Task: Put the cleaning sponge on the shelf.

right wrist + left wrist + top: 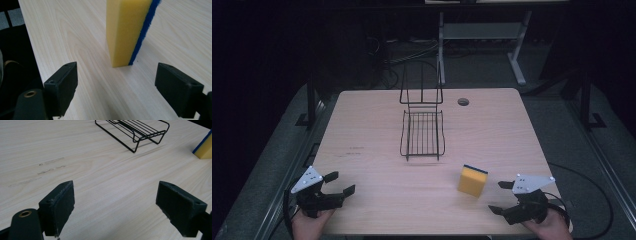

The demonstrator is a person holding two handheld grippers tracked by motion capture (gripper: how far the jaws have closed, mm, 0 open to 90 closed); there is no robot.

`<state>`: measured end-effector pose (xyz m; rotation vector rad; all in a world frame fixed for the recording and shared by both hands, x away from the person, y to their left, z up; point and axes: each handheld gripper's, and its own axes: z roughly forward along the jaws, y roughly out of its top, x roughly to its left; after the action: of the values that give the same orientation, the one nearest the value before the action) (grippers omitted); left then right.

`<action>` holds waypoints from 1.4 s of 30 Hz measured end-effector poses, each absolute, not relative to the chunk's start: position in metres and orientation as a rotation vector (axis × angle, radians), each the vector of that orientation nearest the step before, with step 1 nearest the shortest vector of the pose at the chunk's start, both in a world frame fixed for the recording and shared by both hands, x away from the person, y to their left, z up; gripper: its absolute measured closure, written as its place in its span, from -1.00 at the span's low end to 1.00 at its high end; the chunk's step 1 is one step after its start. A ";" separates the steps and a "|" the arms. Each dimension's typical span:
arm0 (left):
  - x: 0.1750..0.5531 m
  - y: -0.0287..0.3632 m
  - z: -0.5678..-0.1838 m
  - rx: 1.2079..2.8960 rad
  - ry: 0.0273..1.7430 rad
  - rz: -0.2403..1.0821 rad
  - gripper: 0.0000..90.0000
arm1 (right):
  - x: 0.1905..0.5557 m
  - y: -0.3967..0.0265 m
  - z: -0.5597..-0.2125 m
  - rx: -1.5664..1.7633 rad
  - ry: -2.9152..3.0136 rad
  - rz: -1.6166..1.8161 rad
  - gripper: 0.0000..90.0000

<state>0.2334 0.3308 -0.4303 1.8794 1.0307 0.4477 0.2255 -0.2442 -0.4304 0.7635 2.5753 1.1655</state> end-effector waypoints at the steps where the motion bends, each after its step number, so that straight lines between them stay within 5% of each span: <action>1: 0.233 0.331 -0.430 1.878 1.031 0.448 -0.67 | 0.226 -0.243 -0.430 0.763 2.577 1.169 -0.60; 42: 0.233 0.332 -0.429 1.860 1.031 0.445 -0.67 | 0.264 -0.212 -0.416 0.655 2.664 1.149 -0.56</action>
<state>0.2329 0.3318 -0.4290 1.8597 1.0311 0.4447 0.2641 -0.2117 -0.4156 0.6548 2.6642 1.1493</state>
